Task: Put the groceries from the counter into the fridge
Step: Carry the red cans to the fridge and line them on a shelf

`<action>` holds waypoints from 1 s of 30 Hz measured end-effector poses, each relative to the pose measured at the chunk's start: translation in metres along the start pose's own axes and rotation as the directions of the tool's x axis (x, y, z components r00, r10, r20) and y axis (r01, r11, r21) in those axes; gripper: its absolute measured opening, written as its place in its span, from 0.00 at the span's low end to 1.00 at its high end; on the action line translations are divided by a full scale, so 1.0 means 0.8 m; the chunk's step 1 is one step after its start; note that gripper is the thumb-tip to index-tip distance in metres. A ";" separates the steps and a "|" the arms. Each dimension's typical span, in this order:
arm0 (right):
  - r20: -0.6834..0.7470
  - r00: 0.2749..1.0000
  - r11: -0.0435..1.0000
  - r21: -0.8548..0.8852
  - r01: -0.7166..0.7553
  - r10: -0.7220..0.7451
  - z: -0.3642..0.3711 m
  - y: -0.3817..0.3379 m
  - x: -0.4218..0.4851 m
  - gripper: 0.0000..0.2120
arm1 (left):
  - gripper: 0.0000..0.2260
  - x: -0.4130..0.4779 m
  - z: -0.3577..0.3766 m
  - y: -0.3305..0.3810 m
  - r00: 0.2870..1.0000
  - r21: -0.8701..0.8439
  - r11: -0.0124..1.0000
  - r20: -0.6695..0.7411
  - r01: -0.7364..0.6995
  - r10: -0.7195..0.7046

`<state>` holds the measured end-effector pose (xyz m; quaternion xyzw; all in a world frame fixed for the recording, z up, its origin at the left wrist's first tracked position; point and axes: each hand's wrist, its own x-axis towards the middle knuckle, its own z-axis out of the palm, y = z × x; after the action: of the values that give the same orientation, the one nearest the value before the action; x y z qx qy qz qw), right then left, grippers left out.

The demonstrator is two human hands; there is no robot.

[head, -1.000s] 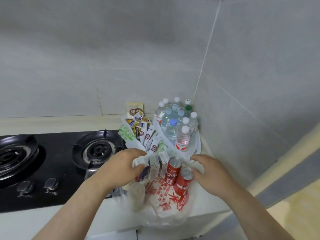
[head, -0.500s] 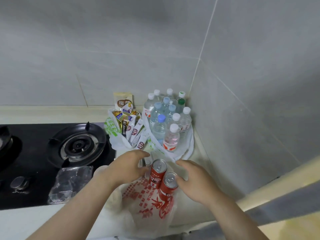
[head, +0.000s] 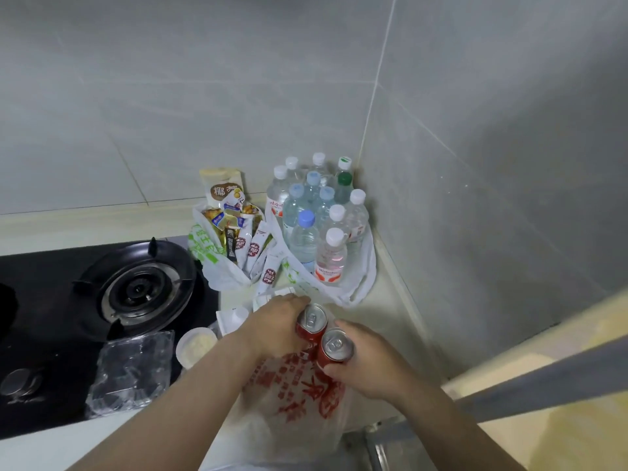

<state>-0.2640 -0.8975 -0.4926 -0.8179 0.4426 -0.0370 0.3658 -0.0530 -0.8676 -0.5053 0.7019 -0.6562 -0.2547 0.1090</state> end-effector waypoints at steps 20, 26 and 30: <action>0.022 1.000 1.000 0.007 -0.019 0.019 0.006 0.008 0.012 0.16 | 0.14 0.010 0.012 0.005 0.996 -0.160 0.987 -0.083 0.008 -0.022; 0.022 1.000 1.000 -0.003 0.010 -0.010 0.005 0.013 0.013 0.17 | 0.14 0.006 0.011 0.009 0.995 -0.206 0.978 -0.080 0.042 -0.060; 0.020 0.999 0.999 0.016 0.031 -0.031 0.003 0.014 0.009 0.16 | 0.15 0.000 0.007 0.014 0.995 -0.194 0.981 -0.082 0.032 -0.048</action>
<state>-0.2663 -0.9052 -0.5036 -0.8221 0.4259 -0.0380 0.3759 -0.0654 -0.8674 -0.5050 0.7115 -0.6090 -0.2883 0.1995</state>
